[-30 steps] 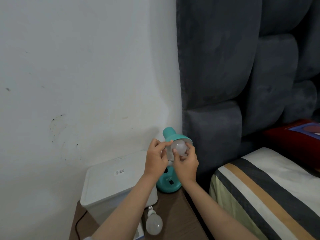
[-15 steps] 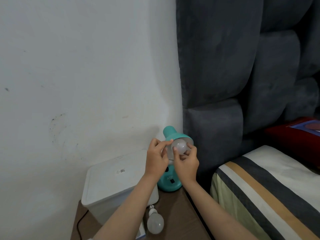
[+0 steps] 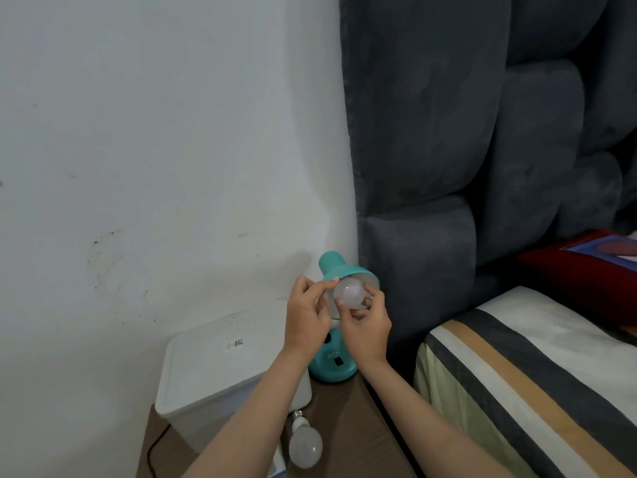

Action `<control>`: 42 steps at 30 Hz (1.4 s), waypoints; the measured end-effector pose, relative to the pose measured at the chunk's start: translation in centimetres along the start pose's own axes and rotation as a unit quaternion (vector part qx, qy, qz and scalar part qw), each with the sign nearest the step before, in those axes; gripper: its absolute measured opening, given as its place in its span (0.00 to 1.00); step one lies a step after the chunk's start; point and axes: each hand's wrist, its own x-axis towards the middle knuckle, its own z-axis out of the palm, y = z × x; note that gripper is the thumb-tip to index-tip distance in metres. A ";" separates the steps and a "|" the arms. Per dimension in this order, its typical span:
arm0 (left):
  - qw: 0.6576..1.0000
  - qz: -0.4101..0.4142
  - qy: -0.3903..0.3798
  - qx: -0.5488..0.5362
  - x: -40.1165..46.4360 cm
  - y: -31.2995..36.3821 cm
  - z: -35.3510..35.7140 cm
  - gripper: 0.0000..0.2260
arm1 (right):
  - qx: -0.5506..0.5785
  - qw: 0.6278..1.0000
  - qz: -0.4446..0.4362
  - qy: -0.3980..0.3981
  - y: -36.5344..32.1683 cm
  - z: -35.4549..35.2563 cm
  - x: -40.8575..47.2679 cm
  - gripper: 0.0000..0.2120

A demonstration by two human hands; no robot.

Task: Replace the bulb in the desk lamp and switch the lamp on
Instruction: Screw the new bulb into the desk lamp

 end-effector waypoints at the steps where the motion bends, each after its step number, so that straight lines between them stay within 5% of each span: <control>1: 1.000 0.000 0.002 0.001 0.0 0.0 0.0 0.19 | 0.003 1.000 0.003 0.000 0.0 0.0 0.1 0.25; 8: 1.000 -0.005 -0.003 -0.002 0.0 0.0 -0.1 0.19 | 0.023 1.000 0.016 0.013 -0.3 0.2 -0.2 0.24; 15: 1.000 0.000 -0.005 0.000 0.0 -0.2 -0.1 0.19 | -0.034 0.997 -0.070 -0.004 -0.3 0.1 -0.5 0.25; 25: 1.000 0.000 0.005 0.005 -0.1 -0.1 0.0 0.19 | 0.036 0.998 0.046 0.021 -0.5 0.5 -0.1 0.22; 37: 1.000 0.003 0.000 -0.001 -0.1 -0.1 0.1 0.19 | -0.036 0.998 -0.058 -0.005 -0.4 -0.2 -0.6 0.22; 42: 1.000 0.006 -0.001 0.000 -0.1 -0.2 0.0 0.19 | 0.010 1.000 -0.006 0.005 -0.5 0.2 -0.3 0.22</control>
